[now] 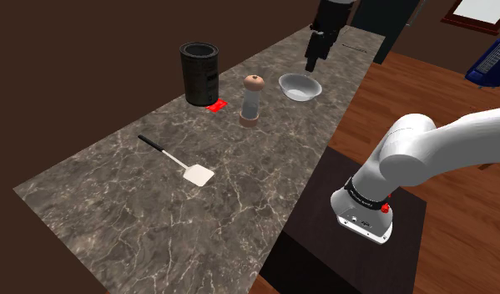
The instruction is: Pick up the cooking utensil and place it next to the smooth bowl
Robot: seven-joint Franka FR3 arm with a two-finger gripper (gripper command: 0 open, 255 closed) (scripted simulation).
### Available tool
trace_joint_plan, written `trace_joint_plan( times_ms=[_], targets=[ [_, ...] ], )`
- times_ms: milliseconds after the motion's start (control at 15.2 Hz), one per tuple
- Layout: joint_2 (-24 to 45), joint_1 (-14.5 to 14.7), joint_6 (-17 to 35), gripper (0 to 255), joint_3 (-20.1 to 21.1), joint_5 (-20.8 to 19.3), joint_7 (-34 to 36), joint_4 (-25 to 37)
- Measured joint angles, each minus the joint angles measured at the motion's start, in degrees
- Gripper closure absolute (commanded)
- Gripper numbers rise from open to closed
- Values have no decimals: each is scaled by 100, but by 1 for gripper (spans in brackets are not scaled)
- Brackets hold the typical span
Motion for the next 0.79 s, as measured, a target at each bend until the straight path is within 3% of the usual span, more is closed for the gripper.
trace_joint_plan(
  times_ms=[198, 792],
  targets=[
    [75, 50, 134, 0, 99, 82, 120, -57],
    [1087, 372, 1298, 0, 819, 559, 967, -157]
  ],
)
